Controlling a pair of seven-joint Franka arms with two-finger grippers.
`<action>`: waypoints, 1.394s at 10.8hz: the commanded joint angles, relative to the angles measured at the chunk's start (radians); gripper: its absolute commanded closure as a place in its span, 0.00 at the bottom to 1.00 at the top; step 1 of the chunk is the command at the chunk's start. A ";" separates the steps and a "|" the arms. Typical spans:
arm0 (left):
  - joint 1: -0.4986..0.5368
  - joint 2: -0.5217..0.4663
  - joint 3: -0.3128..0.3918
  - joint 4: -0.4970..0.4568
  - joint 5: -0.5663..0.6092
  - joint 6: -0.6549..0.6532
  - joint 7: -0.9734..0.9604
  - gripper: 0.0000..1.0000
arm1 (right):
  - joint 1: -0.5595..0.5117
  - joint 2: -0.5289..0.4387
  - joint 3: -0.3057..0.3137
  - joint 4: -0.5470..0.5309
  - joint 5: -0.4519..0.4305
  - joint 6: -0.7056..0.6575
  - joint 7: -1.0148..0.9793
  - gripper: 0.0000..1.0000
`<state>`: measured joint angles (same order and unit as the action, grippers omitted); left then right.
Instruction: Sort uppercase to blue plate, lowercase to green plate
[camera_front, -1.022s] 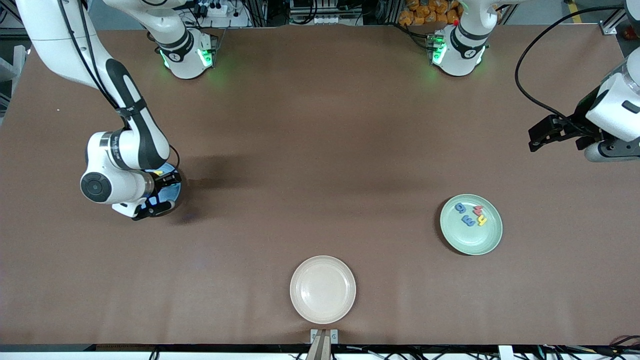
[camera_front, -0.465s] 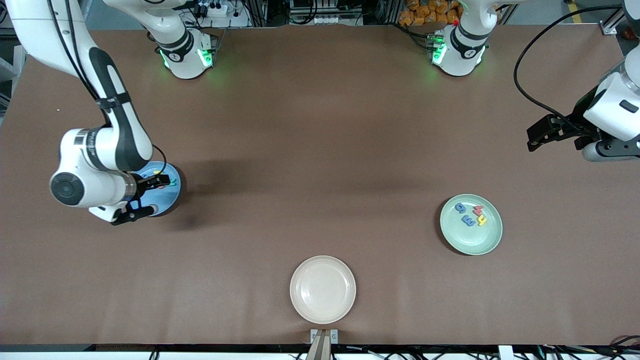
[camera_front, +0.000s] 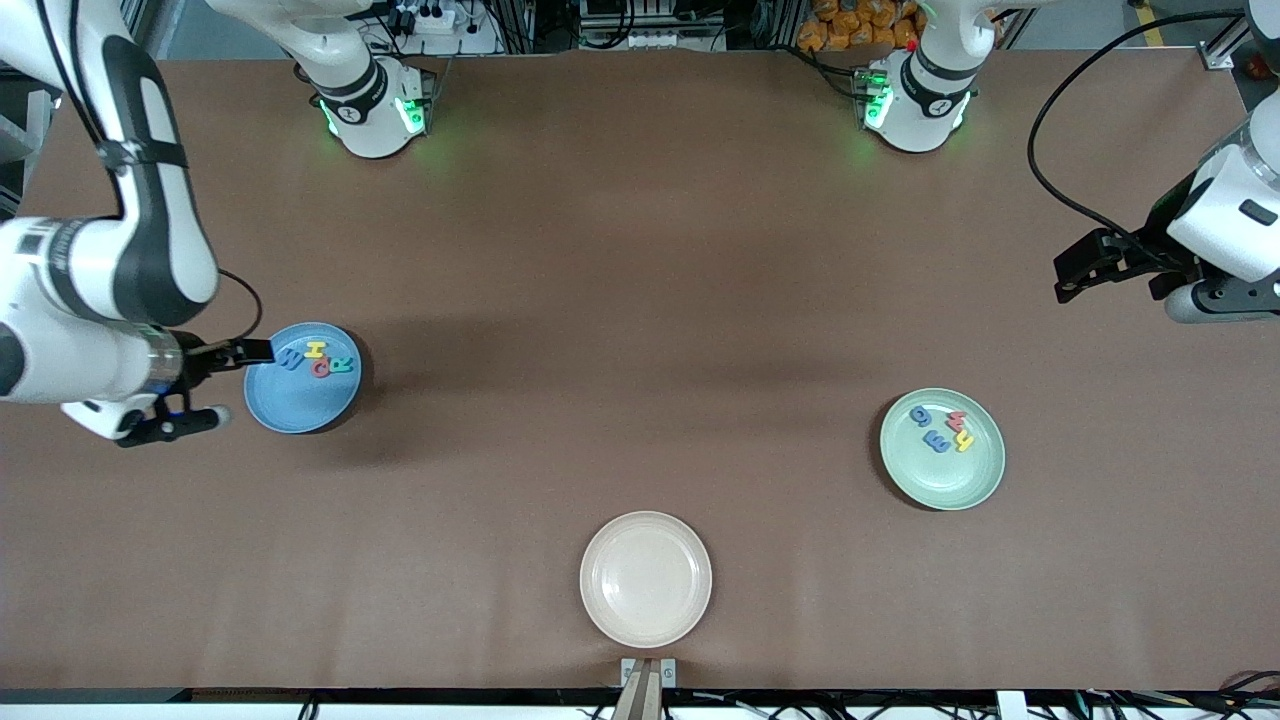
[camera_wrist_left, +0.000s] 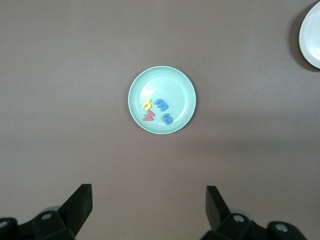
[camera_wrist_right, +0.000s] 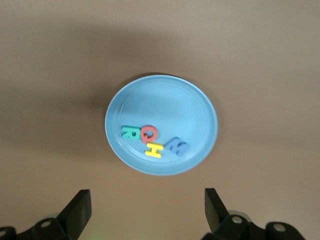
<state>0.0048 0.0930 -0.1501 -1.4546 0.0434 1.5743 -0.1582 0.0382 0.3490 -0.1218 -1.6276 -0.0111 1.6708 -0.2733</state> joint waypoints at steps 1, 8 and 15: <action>-0.002 0.002 0.001 0.020 0.021 -0.016 0.023 0.00 | -0.012 -0.016 0.002 0.096 -0.021 -0.075 0.019 0.00; 0.000 0.002 0.003 0.020 0.020 -0.016 0.025 0.00 | -0.089 -0.126 0.076 0.158 -0.044 -0.148 0.072 0.00; 0.000 0.004 0.001 0.020 0.020 -0.016 0.026 0.00 | -0.100 -0.203 0.085 0.158 -0.015 -0.169 0.094 0.00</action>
<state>0.0055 0.0932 -0.1476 -1.4499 0.0434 1.5743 -0.1575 -0.0345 0.1626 -0.0619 -1.4603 -0.0397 1.5106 -0.1981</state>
